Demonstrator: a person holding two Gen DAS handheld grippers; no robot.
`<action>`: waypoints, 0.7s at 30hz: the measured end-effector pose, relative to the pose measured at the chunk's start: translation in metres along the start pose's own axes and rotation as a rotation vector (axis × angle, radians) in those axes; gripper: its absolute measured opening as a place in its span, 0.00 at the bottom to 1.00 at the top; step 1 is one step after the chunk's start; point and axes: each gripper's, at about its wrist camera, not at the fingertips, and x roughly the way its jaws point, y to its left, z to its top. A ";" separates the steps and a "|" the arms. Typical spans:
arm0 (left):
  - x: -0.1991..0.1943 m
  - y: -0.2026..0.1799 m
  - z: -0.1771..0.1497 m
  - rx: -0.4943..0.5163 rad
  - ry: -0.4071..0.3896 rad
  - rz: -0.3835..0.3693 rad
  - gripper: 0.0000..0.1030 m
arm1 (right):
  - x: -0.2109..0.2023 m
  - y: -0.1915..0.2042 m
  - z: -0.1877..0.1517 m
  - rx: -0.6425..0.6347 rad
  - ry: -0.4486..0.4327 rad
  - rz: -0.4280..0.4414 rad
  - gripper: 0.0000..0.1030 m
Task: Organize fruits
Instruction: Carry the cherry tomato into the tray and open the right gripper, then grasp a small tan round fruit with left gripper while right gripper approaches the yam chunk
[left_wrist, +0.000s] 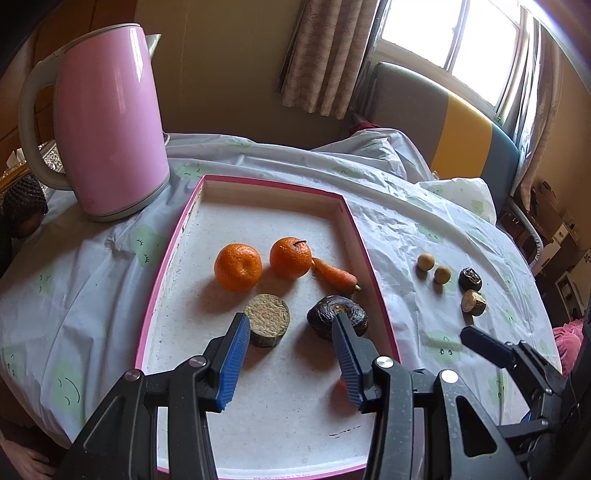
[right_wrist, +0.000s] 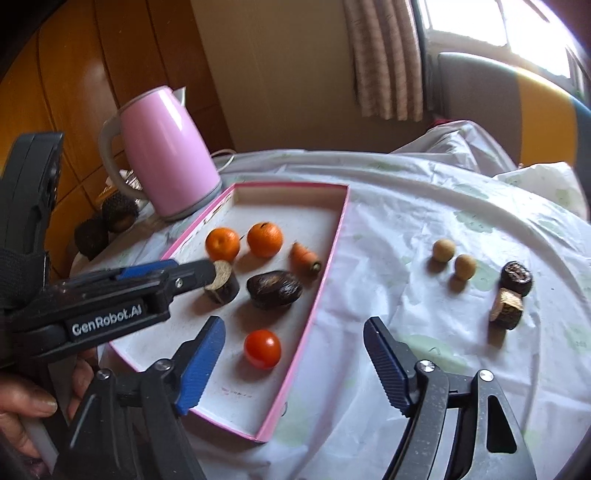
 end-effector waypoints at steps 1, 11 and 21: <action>-0.001 -0.001 0.000 0.004 -0.001 -0.002 0.46 | -0.002 -0.003 0.000 0.007 0.000 -0.002 0.87; -0.006 -0.021 -0.004 0.080 -0.016 -0.018 0.46 | -0.023 -0.036 -0.003 0.022 -0.063 -0.174 1.00; -0.001 -0.049 -0.007 0.166 0.007 -0.073 0.46 | -0.027 -0.121 -0.029 0.264 0.040 -0.211 0.84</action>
